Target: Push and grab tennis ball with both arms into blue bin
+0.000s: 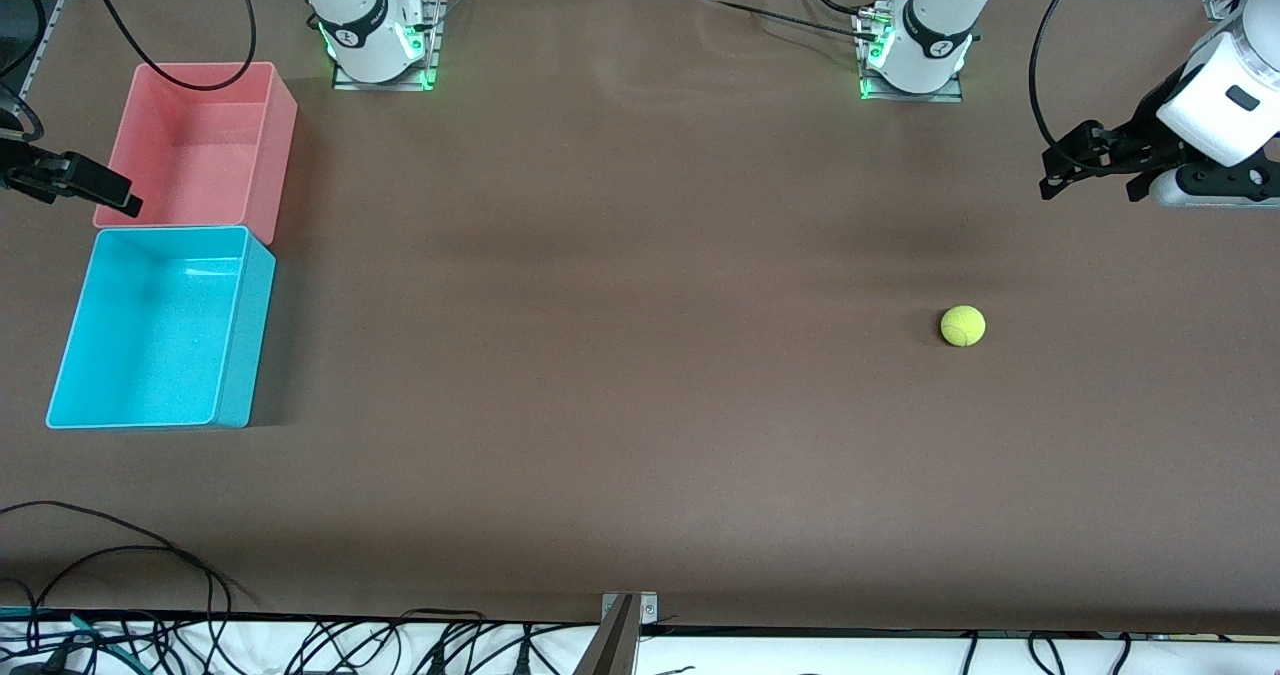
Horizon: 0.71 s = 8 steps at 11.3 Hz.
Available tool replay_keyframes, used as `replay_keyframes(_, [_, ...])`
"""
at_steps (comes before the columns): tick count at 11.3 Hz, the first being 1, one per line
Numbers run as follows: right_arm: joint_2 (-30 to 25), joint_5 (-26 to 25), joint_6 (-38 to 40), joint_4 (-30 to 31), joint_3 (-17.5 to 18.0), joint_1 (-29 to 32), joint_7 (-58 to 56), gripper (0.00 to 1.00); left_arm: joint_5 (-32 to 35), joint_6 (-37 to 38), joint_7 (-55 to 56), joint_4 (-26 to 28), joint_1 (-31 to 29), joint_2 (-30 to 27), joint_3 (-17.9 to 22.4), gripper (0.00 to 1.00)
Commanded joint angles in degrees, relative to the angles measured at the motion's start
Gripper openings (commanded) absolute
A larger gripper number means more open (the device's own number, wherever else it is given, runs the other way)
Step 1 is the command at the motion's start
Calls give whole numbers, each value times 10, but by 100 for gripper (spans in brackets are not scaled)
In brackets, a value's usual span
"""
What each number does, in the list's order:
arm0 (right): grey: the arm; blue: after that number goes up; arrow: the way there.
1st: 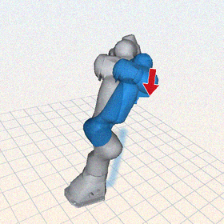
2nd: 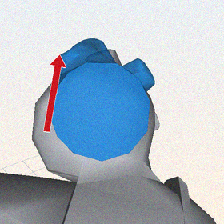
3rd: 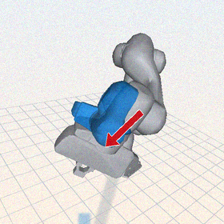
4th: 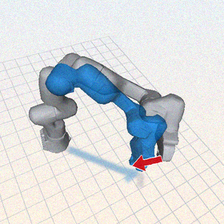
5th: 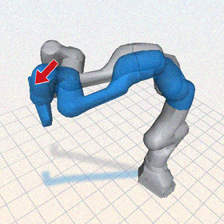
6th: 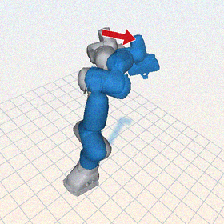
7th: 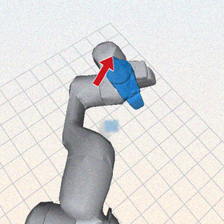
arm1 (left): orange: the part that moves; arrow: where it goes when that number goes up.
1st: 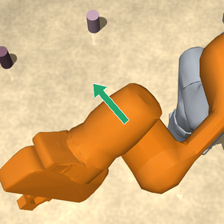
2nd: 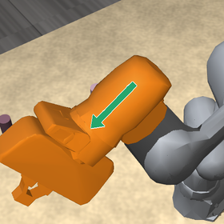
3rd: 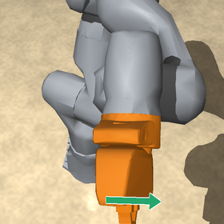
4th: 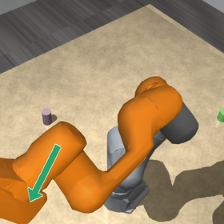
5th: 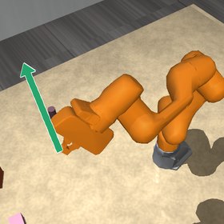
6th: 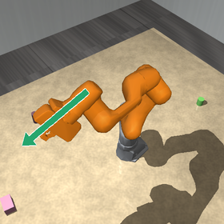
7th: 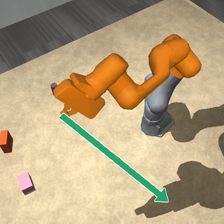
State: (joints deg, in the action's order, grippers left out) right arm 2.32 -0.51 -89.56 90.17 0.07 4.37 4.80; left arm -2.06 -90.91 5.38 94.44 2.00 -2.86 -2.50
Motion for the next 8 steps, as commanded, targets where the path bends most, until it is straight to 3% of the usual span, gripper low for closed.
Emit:
replay_keyframes(1, [-5, -2, 0, 3, 3, 1, 7, 100, 16, 7, 5, -10, -6, 1, -6, 100])
replay_keyframes(8, [-4, -7, 0, 3, 4, -1, 7, 100, 17, 7, 4, -10, -22, 8, 0, 100])
